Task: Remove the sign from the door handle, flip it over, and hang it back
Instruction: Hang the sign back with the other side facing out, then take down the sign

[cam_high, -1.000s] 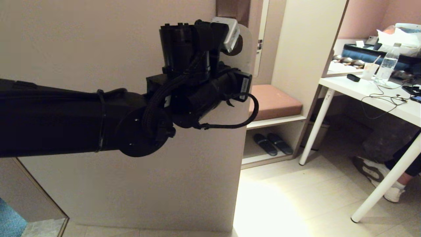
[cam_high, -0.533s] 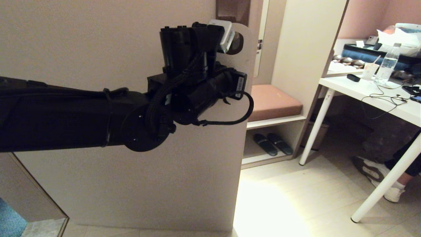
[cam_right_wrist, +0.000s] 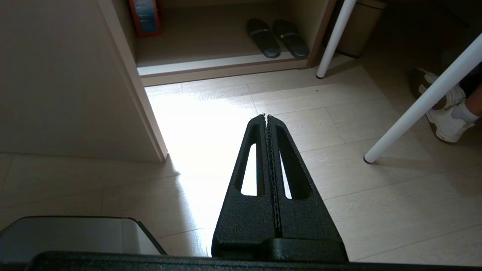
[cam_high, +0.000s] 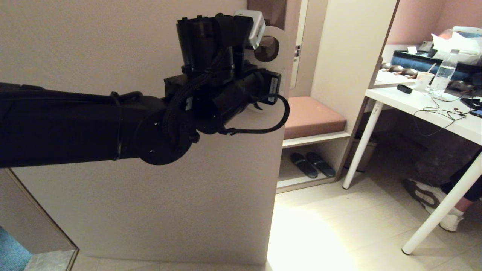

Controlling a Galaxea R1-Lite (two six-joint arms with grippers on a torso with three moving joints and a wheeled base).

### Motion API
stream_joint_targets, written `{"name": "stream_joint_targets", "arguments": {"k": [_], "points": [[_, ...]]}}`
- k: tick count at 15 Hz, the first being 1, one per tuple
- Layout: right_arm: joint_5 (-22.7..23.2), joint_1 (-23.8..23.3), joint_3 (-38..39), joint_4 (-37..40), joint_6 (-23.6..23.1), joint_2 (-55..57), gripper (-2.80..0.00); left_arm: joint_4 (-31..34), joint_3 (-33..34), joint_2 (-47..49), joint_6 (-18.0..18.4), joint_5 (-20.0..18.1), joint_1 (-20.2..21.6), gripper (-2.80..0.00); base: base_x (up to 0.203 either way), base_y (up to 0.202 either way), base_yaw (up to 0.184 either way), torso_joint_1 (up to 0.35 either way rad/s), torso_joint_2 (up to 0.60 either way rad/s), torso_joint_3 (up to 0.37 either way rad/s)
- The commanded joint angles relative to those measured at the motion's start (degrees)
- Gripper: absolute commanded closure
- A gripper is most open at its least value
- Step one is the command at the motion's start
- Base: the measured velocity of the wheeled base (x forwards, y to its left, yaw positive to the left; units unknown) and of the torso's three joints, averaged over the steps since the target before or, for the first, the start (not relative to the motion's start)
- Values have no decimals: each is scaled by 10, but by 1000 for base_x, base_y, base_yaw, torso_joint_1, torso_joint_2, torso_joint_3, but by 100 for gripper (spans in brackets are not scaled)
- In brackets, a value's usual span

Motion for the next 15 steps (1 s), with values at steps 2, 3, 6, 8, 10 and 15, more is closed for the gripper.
{"name": "stream_joint_targets", "arguments": {"k": [2,3,6,8,10,15], "points": [[0,0,0,0,0,0,0,-4,22,-12,1,5,-1,0,0,0,0,0,0,0],[0,0,0,0,0,0,0,-4,39,-21,1,6,-2,0,0,0,0,0,0,0],[0,0,0,0,0,0,0,-6,97,-61,1,7,-2,0,0,0,0,0,0,0],[-1,0,0,0,0,0,0,-10,146,-92,1,9,-1,0,0,0,0,0,0,0],[0,0,0,0,0,0,0,-23,203,-126,2,13,3,0,0,0,0,0,0,0],[0,0,0,0,0,1,0,-32,295,-211,4,14,61,0,0,0,0,0,0,0]]}}
